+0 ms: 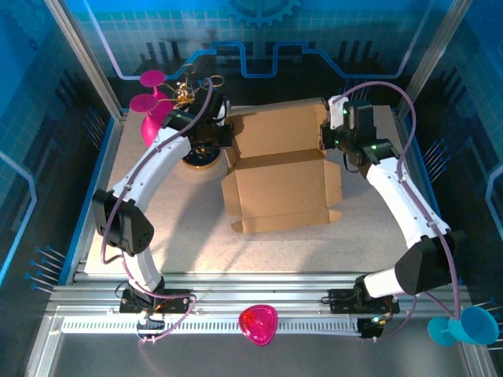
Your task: Fold the paper box
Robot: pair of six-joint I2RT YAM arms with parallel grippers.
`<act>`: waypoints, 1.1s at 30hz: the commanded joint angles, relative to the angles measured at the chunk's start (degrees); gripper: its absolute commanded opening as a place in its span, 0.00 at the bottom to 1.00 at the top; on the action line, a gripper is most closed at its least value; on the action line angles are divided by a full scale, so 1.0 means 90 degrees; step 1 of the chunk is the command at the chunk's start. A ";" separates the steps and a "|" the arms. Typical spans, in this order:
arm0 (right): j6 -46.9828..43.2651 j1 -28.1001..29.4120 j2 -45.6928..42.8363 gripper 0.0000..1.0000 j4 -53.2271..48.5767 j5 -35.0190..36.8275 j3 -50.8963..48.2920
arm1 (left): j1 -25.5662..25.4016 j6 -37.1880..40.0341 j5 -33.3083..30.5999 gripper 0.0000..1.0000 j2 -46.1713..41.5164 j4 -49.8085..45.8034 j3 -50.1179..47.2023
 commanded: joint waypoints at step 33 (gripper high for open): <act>0.0240 0.0174 0.0656 0.00 -0.0122 0.2557 0.0626 | -0.0240 -0.0109 -0.0036 0.00 0.0136 -0.0232 0.0580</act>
